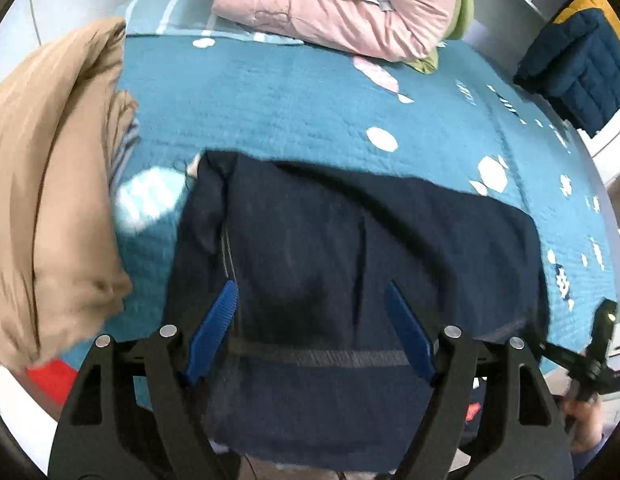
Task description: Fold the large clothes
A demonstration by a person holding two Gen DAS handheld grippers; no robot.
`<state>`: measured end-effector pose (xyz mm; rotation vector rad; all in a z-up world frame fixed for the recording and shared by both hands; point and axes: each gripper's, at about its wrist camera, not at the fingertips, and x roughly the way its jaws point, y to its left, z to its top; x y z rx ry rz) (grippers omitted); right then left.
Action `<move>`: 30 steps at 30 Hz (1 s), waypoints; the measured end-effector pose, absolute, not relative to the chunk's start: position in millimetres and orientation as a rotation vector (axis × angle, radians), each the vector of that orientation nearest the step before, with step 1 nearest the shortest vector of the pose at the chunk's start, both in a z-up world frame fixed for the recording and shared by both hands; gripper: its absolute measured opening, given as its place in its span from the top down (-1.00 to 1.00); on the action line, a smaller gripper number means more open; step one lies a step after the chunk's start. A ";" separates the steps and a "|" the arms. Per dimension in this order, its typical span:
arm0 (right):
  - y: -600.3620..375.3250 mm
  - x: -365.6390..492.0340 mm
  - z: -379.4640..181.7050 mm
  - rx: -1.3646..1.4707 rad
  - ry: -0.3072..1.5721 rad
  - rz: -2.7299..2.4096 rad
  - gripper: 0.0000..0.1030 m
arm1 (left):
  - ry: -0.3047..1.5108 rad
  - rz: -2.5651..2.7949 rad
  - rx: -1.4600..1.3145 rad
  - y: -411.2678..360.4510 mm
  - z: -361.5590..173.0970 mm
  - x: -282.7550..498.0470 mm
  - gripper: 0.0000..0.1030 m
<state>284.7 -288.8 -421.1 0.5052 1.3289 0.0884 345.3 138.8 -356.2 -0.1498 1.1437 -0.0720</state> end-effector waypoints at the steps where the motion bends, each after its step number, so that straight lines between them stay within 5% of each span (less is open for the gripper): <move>1: -286.0 284.4 -416.6 0.488 1.324 0.086 0.92 | 1.134 -0.068 -0.141 141.2 -356.4 350.3 -0.50; 11: -257.8 352.1 -362.6 0.411 1.083 0.241 0.88 | 1.186 0.029 -0.122 157.1 -399.1 394.7 -0.50; 20: -259.2 414.5 -418.9 0.390 1.202 0.236 1.00 | 1.196 0.054 -0.078 164.3 -431.9 385.3 -0.49; 29: -254.5 414.0 -410.1 0.385 1.204 0.146 1.00 | 1.168 0.034 -0.109 174.5 -430.7 376.4 -0.49; 30: -245.5 411.4 -398.4 0.379 1.191 0.151 0.88 | 1.167 0.033 -0.100 173.8 -428.0 374.6 -0.49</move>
